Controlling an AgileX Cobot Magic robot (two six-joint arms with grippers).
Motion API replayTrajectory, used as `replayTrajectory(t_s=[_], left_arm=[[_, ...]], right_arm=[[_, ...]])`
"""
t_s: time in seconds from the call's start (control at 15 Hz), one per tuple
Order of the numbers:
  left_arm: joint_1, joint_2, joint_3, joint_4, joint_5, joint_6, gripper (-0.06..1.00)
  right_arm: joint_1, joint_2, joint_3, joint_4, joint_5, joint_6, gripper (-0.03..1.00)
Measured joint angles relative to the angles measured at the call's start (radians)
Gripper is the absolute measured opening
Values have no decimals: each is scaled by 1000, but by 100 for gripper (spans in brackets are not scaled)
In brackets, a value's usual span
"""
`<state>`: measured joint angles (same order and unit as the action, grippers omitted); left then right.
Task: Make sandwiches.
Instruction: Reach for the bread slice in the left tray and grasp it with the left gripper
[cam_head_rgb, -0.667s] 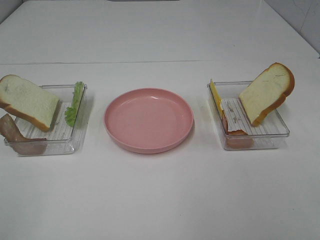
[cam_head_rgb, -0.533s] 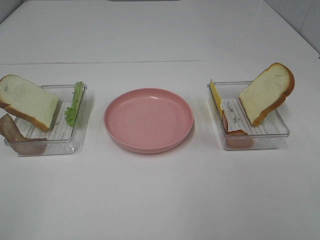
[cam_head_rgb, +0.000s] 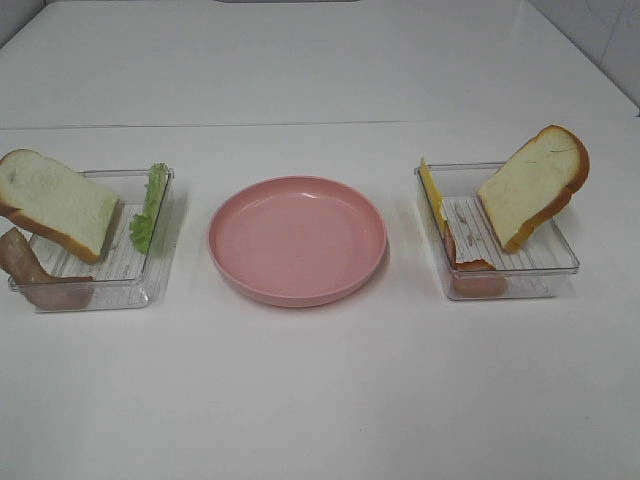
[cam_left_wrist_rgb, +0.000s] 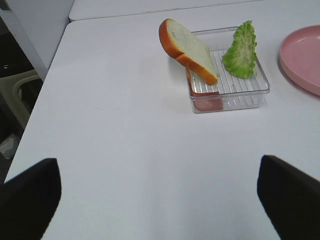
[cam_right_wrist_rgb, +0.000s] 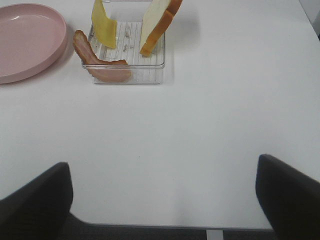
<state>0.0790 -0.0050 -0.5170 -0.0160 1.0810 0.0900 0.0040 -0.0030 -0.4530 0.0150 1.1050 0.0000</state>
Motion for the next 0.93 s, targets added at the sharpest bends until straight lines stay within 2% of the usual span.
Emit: replayTrajectory(t_s=[0.33, 0.47, 0.53, 0.6, 0.8, 0.93], left_arm=[[0, 0, 0, 0, 0, 0, 99], [0, 69, -30, 0, 35, 0, 99], [0, 219, -120, 8, 109, 0, 99], [0, 344, -193, 16, 135, 0, 99], [0, 740, -441, 16, 138, 0, 99], [0, 906, -566, 16, 137, 0, 99]], right_arm=[[0, 0, 0, 0, 0, 0, 96], [0, 0, 0, 0, 0, 0, 96], [0, 0, 0, 0, 0, 0, 96], [0, 0, 0, 0, 0, 0, 96], [0, 0, 0, 0, 0, 0, 96], [0, 0, 0, 0, 0, 0, 96]])
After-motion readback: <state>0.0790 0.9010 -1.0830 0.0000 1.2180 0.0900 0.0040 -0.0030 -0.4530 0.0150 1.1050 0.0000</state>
